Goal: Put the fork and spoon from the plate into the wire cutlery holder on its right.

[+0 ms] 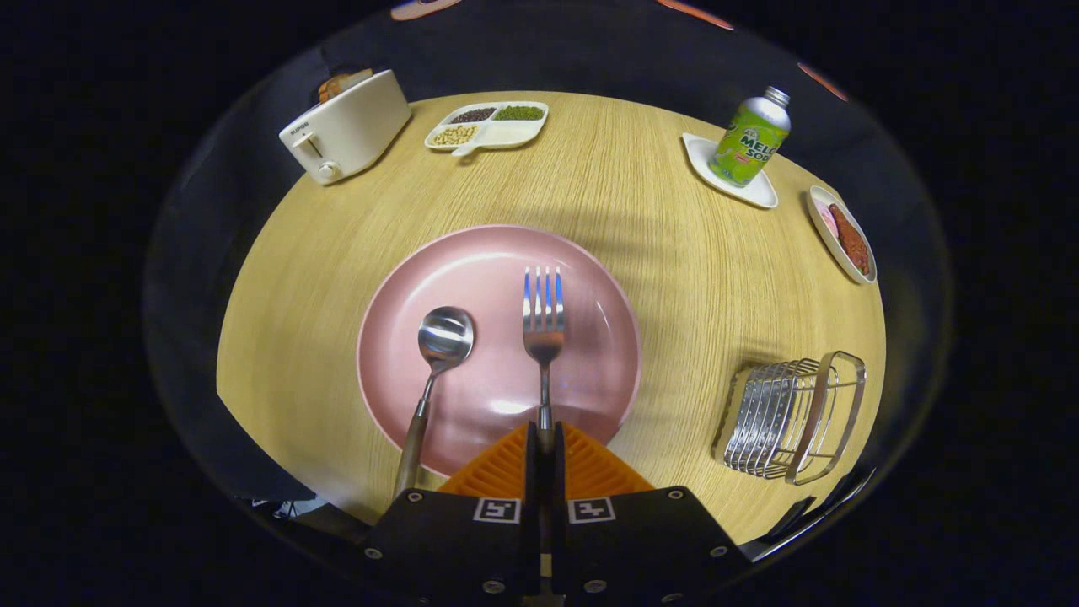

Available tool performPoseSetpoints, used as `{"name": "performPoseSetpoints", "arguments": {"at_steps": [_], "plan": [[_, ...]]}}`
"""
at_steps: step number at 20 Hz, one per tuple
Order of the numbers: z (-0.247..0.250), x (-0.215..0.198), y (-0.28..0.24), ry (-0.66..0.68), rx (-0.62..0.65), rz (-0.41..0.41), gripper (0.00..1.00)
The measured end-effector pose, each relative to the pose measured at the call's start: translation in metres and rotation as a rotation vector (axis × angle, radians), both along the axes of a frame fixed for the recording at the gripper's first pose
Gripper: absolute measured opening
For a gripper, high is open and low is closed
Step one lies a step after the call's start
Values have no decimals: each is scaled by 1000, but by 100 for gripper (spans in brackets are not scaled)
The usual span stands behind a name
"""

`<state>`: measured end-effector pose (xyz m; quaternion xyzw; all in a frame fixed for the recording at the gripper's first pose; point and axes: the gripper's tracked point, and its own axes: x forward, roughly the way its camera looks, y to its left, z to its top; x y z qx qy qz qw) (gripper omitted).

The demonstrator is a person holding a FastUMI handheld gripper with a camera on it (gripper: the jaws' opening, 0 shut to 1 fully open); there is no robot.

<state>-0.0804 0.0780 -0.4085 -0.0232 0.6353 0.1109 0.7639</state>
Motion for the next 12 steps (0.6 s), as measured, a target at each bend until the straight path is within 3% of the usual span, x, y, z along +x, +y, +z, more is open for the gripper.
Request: {"name": "performPoseSetpoints", "arguments": {"at_steps": [12], "plan": [[67, 6, -48, -173, -3, -155, 6]]}}
